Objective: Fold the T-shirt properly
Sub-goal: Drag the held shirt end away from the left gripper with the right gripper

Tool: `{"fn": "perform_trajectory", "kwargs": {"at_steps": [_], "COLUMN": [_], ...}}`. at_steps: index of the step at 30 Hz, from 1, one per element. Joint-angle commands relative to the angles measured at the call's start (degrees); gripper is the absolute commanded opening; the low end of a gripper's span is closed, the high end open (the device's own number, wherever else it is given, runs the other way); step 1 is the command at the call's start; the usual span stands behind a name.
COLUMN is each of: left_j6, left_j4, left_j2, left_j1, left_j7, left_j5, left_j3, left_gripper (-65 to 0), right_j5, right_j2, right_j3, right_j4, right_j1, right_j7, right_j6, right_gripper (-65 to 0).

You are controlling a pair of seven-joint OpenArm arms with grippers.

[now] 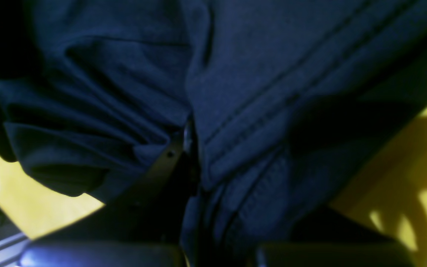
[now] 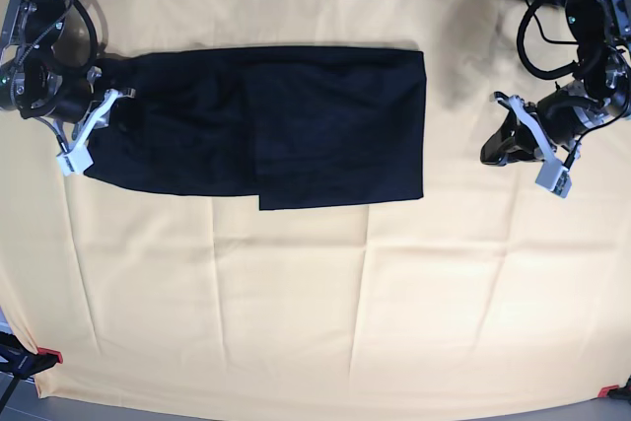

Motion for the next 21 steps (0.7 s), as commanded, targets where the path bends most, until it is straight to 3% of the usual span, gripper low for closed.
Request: {"fn": "perform_trajectory", "kwargs": {"at_steps": [1, 6, 13, 21], "left_j6": [-0.20, -0.17, -0.17, -0.17], "left_j4": [0.98, 0.98, 0.98, 0.98], "left_j2": [-0.94, -0.79, -0.79, -0.76], "left_j1": [-0.68, -0.68, -0.68, -0.66], "left_j7": [-1.05, -1.07, -1.09, -1.09], "left_j5": [-1.31, -1.31, -1.33, -1.36], "left_j3": [-0.48, -0.48, -0.48, -0.48], "left_gripper": [-65.0, -65.0, -65.0, -65.0], "right_j5": [-0.66, -10.08, -27.96, -28.76], "right_j2": [2.19, 5.68, 5.99, 5.97], "right_j3": [0.39, 0.39, 0.39, 0.39], "right_j4": [1.95, 8.66, 17.55, 29.64], "right_j1": [0.81, 0.79, 0.74, 0.15], "right_j7": [0.70, 1.25, 3.74, 3.74], "right_j6": [-0.61, -3.65, -10.51, -13.94], "right_gripper": [-65.0, -65.0, -65.0, -65.0]}}
